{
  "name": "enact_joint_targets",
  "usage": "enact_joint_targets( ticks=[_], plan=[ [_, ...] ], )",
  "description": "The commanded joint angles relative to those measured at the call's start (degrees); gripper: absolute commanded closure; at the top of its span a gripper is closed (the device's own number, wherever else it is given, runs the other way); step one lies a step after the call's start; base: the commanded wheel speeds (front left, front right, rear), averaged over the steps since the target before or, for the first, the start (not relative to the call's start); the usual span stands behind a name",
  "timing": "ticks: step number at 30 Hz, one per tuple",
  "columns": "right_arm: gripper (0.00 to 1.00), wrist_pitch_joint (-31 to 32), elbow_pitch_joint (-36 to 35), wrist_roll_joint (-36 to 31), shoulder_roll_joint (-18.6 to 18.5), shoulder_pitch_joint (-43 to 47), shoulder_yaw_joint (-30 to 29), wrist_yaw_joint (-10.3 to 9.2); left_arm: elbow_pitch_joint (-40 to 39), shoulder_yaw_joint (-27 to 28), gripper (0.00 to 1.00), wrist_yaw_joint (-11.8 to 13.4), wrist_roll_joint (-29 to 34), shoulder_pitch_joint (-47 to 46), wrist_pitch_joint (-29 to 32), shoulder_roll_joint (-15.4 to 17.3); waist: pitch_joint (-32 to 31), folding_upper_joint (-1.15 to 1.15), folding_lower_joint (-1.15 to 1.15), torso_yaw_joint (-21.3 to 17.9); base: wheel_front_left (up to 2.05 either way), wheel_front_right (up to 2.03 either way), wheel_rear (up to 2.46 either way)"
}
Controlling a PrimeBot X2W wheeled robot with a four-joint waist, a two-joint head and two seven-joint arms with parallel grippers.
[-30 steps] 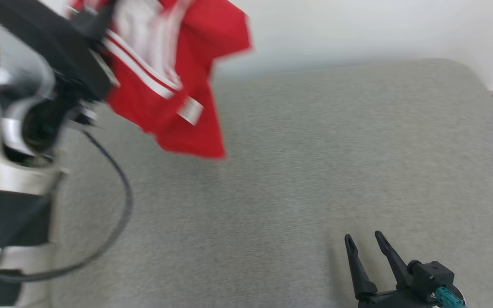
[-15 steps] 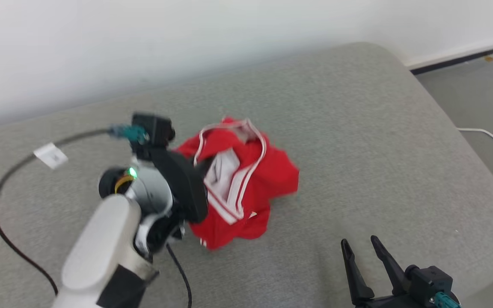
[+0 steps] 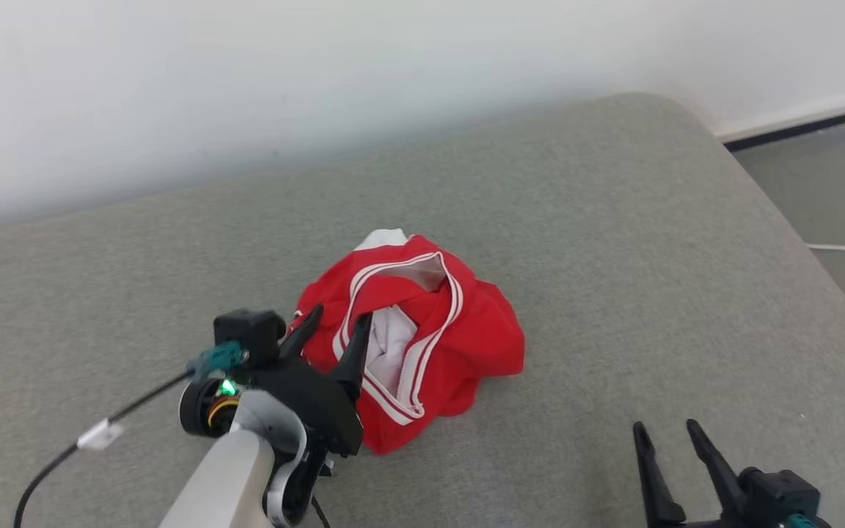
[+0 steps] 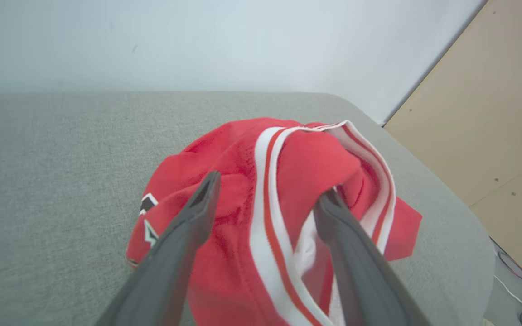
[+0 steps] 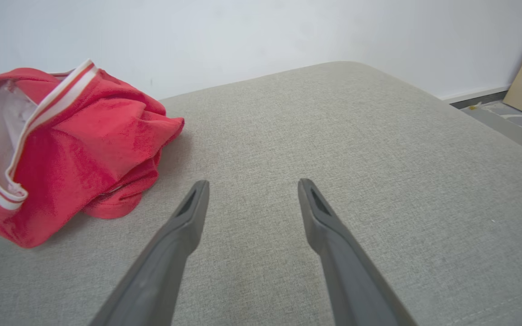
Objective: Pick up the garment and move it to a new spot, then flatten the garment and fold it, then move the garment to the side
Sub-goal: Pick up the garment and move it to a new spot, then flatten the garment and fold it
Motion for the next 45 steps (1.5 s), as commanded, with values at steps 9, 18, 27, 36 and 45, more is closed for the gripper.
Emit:
enact_joint_targets(
  ticks=[9, 18, 27, 36, 45],
  plan=[
    [0.00, 1.7, -3.3, -2.3, 0.0, 2.8, -5.4, -0.13, -7.2, 3.3, 0.00, 3.5, 3.4, 11.4, -16.3, 1.3, -4.8, 0.00, 0.00, 9.8, 0.00, 0.00, 0.00],
    [0.00, 2.2, -4.1, -2.9, 0.0, 5.0, -7.1, -0.13, -22.0, 12.8, 0.00, 3.8, 13.0, 26.7, -17.4, 1.8, -5.7, 0.00, 0.00, 14.6, 0.00, 0.00, 0.00],
    [0.00, 2.3, -2.7, -3.2, 0.0, 6.7, -7.7, -0.13, -26.2, 21.0, 0.00, 2.2, 20.1, 37.1, -17.4, -0.4, -6.1, 0.00, 0.00, 16.9, 0.00, 0.00, 0.00],
    [0.00, 1.9, -1.6, -2.5, 0.0, 8.0, -7.6, -0.13, -23.6, 23.6, 0.00, -0.1, 22.5, 39.3, -17.4, -1.1, -6.8, 0.00, 0.00, 17.4, 0.00, 0.00, 0.00],
    [0.00, 1.7, -1.1, -1.6, 0.0, 7.7, -7.1, -0.13, -21.8, 23.7, 0.00, -1.3, 22.4, 38.4, -17.4, -1.5, -6.7, 0.00, 0.00, 17.5, 0.00, 0.00, 0.00]
  ],
)
